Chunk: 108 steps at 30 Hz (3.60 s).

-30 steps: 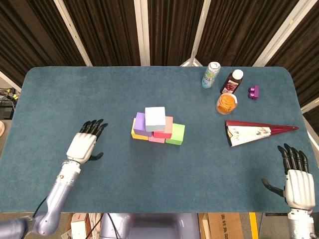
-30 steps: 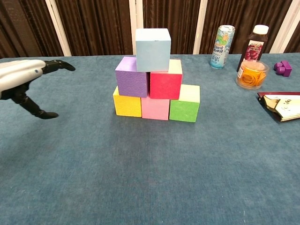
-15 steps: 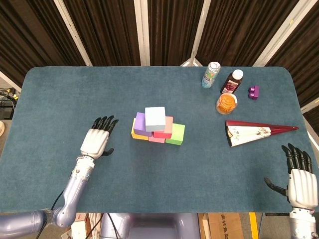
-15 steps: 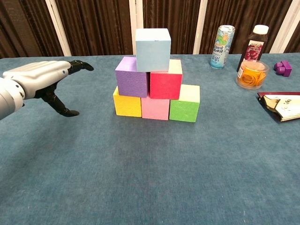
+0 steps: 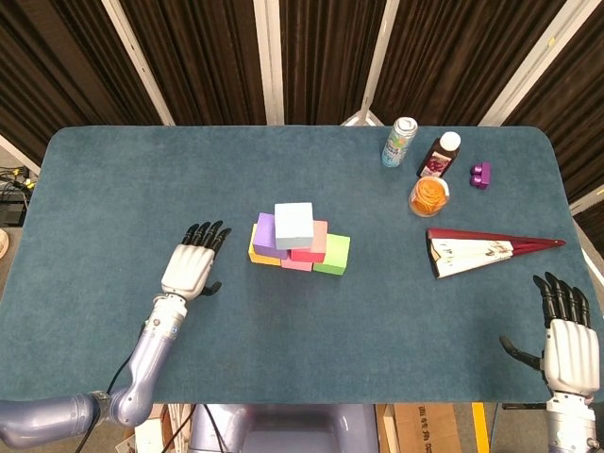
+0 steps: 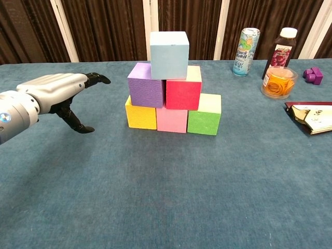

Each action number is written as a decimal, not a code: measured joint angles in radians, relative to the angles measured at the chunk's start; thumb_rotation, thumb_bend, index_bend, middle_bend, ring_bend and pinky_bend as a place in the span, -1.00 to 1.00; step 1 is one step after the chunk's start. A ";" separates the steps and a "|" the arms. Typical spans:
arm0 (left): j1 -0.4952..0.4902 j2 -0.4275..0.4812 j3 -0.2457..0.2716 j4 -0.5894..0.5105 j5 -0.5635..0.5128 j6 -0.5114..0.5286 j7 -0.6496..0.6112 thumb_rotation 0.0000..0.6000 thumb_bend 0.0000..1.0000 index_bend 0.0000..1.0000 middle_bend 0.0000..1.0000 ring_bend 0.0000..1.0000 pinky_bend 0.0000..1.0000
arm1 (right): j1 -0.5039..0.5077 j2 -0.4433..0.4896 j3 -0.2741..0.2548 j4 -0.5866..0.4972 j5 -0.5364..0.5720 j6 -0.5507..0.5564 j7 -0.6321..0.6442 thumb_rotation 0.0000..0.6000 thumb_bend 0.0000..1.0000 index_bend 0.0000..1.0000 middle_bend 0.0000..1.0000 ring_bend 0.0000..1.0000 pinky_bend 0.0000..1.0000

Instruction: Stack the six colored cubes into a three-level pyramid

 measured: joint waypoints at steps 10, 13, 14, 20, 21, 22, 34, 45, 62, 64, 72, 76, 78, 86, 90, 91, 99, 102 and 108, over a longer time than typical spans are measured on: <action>-0.011 -0.009 0.014 0.006 -0.001 -0.003 -0.005 1.00 -0.45 -0.83 -1.00 -1.00 -1.00 | -0.011 0.000 0.014 -0.009 -0.001 -0.009 -0.003 1.00 -0.69 -0.77 -0.82 -0.87 -1.00; -0.015 -0.015 0.018 0.006 0.000 -0.001 -0.002 1.00 -0.45 -0.83 -1.00 -1.00 -1.00 | -0.015 0.001 0.019 -0.011 -0.001 -0.011 -0.002 1.00 -0.69 -0.77 -0.82 -0.87 -1.00; -0.017 -0.016 0.019 0.005 0.002 0.001 -0.001 1.00 -0.45 -0.83 -1.00 -1.00 -1.00 | -0.016 0.001 0.020 -0.012 -0.001 -0.011 -0.001 1.00 -0.69 -0.77 -0.82 -0.87 -1.00; -0.025 -0.024 0.027 0.000 0.006 0.001 0.003 1.00 -0.45 -0.83 -1.00 -1.00 -1.00 | -0.024 0.002 0.029 -0.016 0.000 -0.016 0.000 1.00 -0.69 -0.77 -0.82 -0.87 -1.00; -0.026 -0.024 0.028 -0.001 0.006 0.002 0.004 1.00 -0.45 -0.83 -1.00 -1.00 -1.00 | -0.025 0.002 0.031 -0.017 0.001 -0.016 -0.001 1.00 -0.69 -0.77 -0.82 -0.87 -1.00; -0.027 -0.025 0.029 -0.003 0.007 0.003 0.005 1.00 -0.45 -0.83 -1.00 -1.00 -1.00 | -0.026 0.003 0.032 -0.018 0.001 -0.017 -0.001 1.00 -0.69 -0.77 -0.82 -0.87 -1.00; -0.037 -0.036 0.040 -0.011 0.021 0.019 0.013 1.00 -0.45 -0.83 -1.00 -1.00 -1.00 | -0.039 0.008 0.047 -0.027 0.005 -0.024 0.002 1.00 -0.69 -0.77 -0.82 -0.87 -1.00; -0.046 -0.052 0.045 -0.002 0.026 0.018 0.016 1.00 -0.45 -0.83 -1.00 -1.00 -1.00 | -0.046 0.006 0.056 -0.031 0.005 -0.030 -0.006 1.00 -0.69 -0.77 -0.82 -0.87 -1.00; -0.054 -0.069 0.053 -0.008 0.041 0.029 0.029 1.00 -0.45 -0.83 -1.00 -1.00 -1.00 | -0.053 0.012 0.067 -0.034 0.010 -0.040 -0.001 1.00 -0.69 -0.77 -0.82 -0.87 -1.00; -0.054 -0.071 0.054 -0.009 0.041 0.032 0.031 1.00 -0.45 -0.83 -1.00 -1.00 -1.00 | -0.054 0.013 0.067 -0.035 0.010 -0.041 0.001 1.00 -0.69 -0.77 -0.82 -0.87 -1.00; -0.049 -0.073 0.059 -0.006 0.045 0.048 0.043 1.00 -0.45 -0.79 -1.00 -1.00 -1.00 | -0.059 0.019 0.069 -0.041 0.007 -0.042 0.006 1.00 -0.69 -0.77 -0.82 -0.87 -1.00; -0.047 -0.071 0.057 -0.004 0.042 0.052 0.046 1.00 -0.45 -0.74 -1.00 -1.00 -1.00 | -0.059 0.019 0.070 -0.041 0.009 -0.045 0.005 1.00 -0.69 -0.77 -0.82 -0.87 -1.00; -0.046 -0.070 0.055 -0.004 0.041 0.055 0.048 1.00 -0.45 -0.74 -1.00 -1.00 -1.00 | -0.059 0.020 0.069 -0.041 0.009 -0.048 0.003 1.00 -0.69 -0.77 -0.82 -0.87 -1.00; -0.035 -0.034 0.043 -0.052 0.058 0.083 0.038 1.00 -0.45 -0.74 -1.00 -1.00 -1.00 | -0.054 0.025 0.060 -0.048 0.019 -0.078 -0.019 1.00 -0.69 -0.74 -0.82 -0.87 -1.00; -0.013 0.028 0.039 -0.118 0.113 0.125 0.001 1.00 -0.45 -0.75 -1.00 -1.00 -1.00 | -0.039 0.035 0.042 -0.066 0.028 -0.146 -0.017 1.00 -0.69 -0.74 -0.82 -0.87 -1.00; -0.005 0.048 0.039 -0.135 0.129 0.137 -0.014 1.00 -0.45 -0.75 -1.00 -1.00 -1.00 | -0.033 0.035 0.038 -0.069 0.029 -0.163 -0.020 1.00 -0.69 -0.74 -0.82 -0.87 -1.00; 0.090 0.254 0.059 -0.242 0.277 0.228 -0.210 1.00 -0.45 -0.75 -1.00 -1.00 -1.00 | 0.029 -0.018 0.007 -0.091 0.032 -0.268 -0.138 1.00 -0.69 -0.72 -0.82 -0.87 -1.00; 0.131 0.313 0.083 -0.246 0.339 0.261 -0.303 1.00 -0.45 -0.75 -1.00 -1.00 -1.00 | 0.064 -0.042 0.007 -0.116 0.052 -0.316 -0.198 1.00 -0.69 -0.71 -0.82 -0.87 -1.00; 0.219 0.377 0.134 -0.198 0.453 0.350 -0.480 1.00 -0.45 -0.75 -1.00 -1.00 -1.00 | 0.131 -0.101 0.041 -0.156 0.125 -0.357 -0.320 1.00 -0.69 -0.71 -0.82 -0.87 -1.00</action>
